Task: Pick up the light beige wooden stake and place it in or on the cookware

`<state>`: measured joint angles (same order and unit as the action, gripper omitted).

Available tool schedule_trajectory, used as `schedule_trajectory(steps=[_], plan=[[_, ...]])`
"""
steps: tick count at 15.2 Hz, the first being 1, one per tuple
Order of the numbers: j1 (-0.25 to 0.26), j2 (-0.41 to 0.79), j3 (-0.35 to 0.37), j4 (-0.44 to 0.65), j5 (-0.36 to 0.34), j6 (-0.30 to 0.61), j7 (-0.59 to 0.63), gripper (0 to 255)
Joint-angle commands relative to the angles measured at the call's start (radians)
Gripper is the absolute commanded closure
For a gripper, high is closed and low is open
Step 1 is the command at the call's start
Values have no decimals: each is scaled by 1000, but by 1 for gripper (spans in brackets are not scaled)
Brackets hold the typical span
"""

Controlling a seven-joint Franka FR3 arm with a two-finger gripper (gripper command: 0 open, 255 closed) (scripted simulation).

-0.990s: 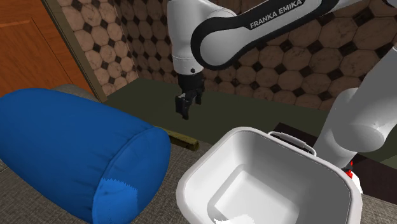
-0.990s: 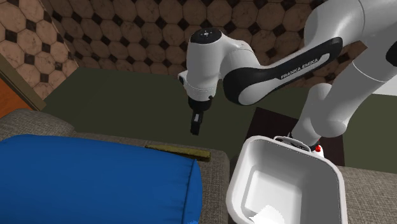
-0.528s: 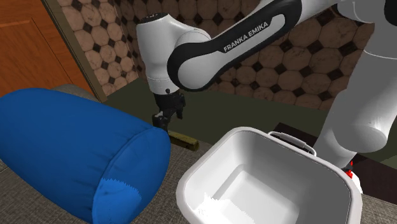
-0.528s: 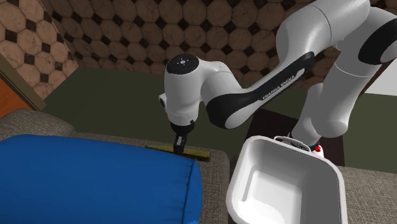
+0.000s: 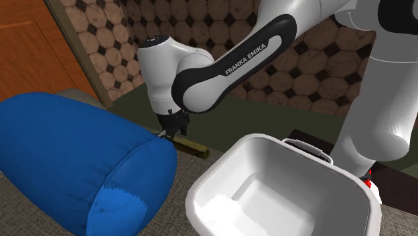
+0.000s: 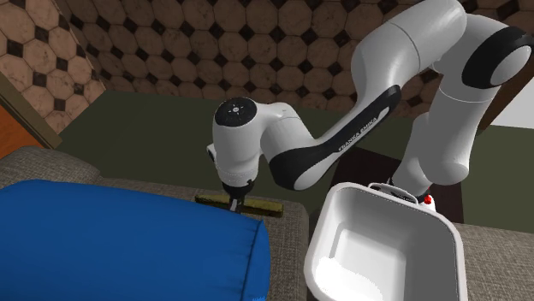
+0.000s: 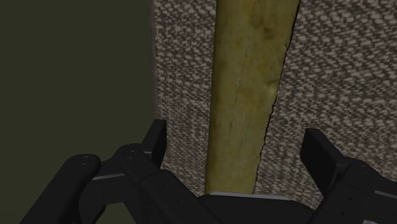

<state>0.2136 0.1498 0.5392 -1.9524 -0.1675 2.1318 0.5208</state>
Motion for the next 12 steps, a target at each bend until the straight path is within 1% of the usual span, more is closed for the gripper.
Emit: schedule_trajectory(steps=[1,8,9,12], plan=[[0,8,-2,-16,-7,23,3,0],[0,8,-2,-16,-7,23,3,0],[0,8,-2,-16,-7,23,3,255],[0,8,-2,-15,-7,22,3,255]])
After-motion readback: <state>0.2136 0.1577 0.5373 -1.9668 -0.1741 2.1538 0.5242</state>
